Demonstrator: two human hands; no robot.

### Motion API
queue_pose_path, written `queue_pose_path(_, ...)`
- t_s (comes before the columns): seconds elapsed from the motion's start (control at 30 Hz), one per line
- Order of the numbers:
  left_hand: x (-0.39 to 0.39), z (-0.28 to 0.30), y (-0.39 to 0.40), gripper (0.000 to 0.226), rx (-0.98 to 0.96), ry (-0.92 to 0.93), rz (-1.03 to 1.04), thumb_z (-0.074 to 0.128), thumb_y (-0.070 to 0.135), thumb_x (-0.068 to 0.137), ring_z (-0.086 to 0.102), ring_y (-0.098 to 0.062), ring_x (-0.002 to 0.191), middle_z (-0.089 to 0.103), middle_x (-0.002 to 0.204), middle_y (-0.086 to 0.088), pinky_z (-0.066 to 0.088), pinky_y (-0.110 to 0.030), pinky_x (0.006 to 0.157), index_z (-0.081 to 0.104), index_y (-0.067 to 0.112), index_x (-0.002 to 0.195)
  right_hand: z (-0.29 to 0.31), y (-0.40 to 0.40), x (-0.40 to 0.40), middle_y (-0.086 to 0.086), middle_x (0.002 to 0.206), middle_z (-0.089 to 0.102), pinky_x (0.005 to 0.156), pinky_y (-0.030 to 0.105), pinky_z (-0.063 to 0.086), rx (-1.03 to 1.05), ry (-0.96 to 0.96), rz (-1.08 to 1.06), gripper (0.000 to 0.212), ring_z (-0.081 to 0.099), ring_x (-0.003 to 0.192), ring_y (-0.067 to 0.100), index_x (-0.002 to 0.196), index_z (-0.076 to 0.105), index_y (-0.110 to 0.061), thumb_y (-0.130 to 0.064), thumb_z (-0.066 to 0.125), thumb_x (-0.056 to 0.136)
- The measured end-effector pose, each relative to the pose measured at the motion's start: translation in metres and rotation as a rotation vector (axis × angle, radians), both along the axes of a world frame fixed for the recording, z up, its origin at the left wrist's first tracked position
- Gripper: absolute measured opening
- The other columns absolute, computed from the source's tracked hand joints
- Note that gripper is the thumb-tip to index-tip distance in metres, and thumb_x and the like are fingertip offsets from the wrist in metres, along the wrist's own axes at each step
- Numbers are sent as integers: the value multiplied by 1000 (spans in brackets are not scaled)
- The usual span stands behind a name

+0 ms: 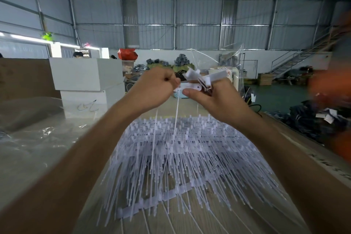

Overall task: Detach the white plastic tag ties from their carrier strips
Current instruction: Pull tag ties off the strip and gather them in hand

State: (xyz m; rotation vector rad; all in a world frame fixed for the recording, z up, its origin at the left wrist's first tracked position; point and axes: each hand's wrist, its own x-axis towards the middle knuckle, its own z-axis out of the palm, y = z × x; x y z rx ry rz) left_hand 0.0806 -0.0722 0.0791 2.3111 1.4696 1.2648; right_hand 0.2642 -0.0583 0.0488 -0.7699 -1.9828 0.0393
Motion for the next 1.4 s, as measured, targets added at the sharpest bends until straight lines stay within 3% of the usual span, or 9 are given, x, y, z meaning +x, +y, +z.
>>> queue_pose_path(0.2,-1,1,4,19,-73,-91,-37,55,3,95,64,-32,77,70,85,-22,53,-49,84,71,-7,88,0,3,0,3,76,66,52,33,39,350,-249,-131,9,52,59,22,99,70,-11,-13,61,96)
queue_pose_path(0.27,-2,0,2,27,-42,-104,-58,55,12,99,56,-19,57,64,65,-6,45,-34,63,68,-3,80,-1,4,0,-1,68,59,53,33,39,259,-141,-97,14,50,56,17,93,68,-12,-25,64,98)
queue_pose_path(0.43,-2,2,-3,41,15,-164,-119,54,17,102,40,-10,52,48,52,11,32,-28,61,58,8,62,-1,6,3,-2,77,72,60,19,46,-199,159,106,19,61,65,4,94,74,-12,-29,75,88)
queue_pose_path(0.6,-4,2,-1,46,24,-184,-129,55,18,102,45,-10,55,49,47,17,36,-26,61,55,22,56,-2,6,9,-6,52,40,52,31,16,-468,271,242,31,26,50,12,84,72,-6,-35,66,93)
queue_pose_path(0.77,-5,-1,2,35,154,-2,-38,55,22,101,50,6,55,55,53,21,35,-24,60,57,26,67,4,0,9,-3,54,46,43,23,21,-518,332,283,32,31,43,7,86,71,-5,-32,60,99)
queue_pose_path(1.0,-4,-8,0,20,435,598,197,49,28,100,60,-27,78,69,85,-4,37,-36,73,67,19,96,8,0,6,-12,58,60,56,26,42,-98,-169,-172,26,51,53,4,76,74,-19,-24,62,99)
queue_pose_path(1.1,-4,-9,-1,18,430,614,169,49,28,101,60,-27,78,68,85,-5,35,-36,72,62,20,91,9,1,7,3,69,66,61,39,52,-29,-246,-286,20,58,61,20,80,73,-15,-15,60,96)
queue_pose_path(1.27,-10,-5,4,13,229,486,89,50,26,102,62,-26,91,70,93,-6,48,-45,91,62,22,107,10,4,10,9,70,63,69,48,51,-110,-26,-212,27,56,64,27,75,63,-16,-10,51,99)
queue_pose_path(1.4,-12,-5,3,14,196,420,-15,53,16,101,63,-23,87,68,97,-3,51,-43,84,62,24,109,8,4,8,7,70,62,69,41,48,-243,138,-109,36,52,66,22,74,59,-9,-14,41,105)
